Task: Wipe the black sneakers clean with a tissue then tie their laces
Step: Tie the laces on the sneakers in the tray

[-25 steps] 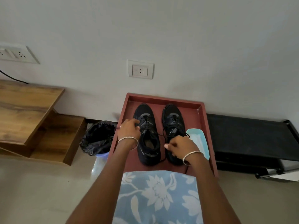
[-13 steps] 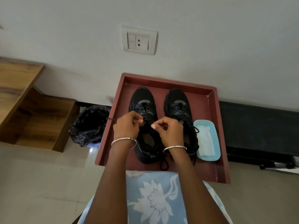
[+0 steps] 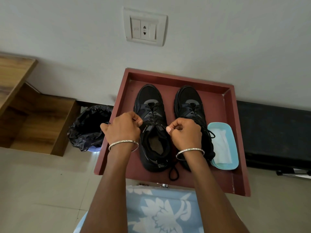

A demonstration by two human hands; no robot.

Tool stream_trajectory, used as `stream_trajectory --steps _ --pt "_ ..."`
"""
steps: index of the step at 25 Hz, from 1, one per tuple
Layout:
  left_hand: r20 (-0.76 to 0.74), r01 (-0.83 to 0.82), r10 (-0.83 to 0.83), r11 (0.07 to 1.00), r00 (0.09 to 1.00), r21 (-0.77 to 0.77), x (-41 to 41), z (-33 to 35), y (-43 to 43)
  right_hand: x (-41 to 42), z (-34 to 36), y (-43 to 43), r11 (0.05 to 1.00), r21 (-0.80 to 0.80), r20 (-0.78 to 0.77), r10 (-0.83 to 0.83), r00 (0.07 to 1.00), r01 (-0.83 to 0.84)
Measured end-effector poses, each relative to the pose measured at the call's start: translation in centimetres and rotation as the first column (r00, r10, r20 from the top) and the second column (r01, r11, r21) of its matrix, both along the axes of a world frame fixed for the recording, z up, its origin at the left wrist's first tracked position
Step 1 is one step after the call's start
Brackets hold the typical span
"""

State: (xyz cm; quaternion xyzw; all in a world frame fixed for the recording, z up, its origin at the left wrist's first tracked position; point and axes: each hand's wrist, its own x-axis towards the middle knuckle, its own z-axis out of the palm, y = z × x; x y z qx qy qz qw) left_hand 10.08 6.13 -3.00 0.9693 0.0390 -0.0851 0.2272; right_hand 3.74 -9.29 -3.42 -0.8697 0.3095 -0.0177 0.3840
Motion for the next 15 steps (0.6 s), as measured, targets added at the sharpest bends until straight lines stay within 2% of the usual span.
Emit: stream_trajectory --steps 5,8,11,13,15 --pt "-0.001 0.008 -0.008 1.000 1.000 0.017 0.2 -0.6 0.2 0.1 0.0 0.3 0.998 -0.062 -0.038 -0.016 0.999 0.013" --pt "0.005 0.024 -0.024 1.000 1.000 0.016 0.2 -0.6 0.2 0.2 0.0 0.2 0.999 -0.032 -0.046 -0.016 0.999 0.015" --pt "0.033 0.164 -0.165 0.986 0.986 0.035 0.6 -0.3 0.9 0.2 -0.2 -0.5 0.999 0.047 -0.034 -0.018 0.999 0.020" --pt "0.043 0.289 -0.292 0.955 0.956 0.065 1.1 -0.2 1.7 0.3 -0.1 -1.1 0.993 0.107 -0.044 0.052 0.998 -0.047" --pt "0.044 0.342 -0.343 0.939 0.938 0.037 1.6 -0.4 2.2 0.3 0.4 -1.3 0.979 0.155 -0.064 0.144 0.988 -0.132"
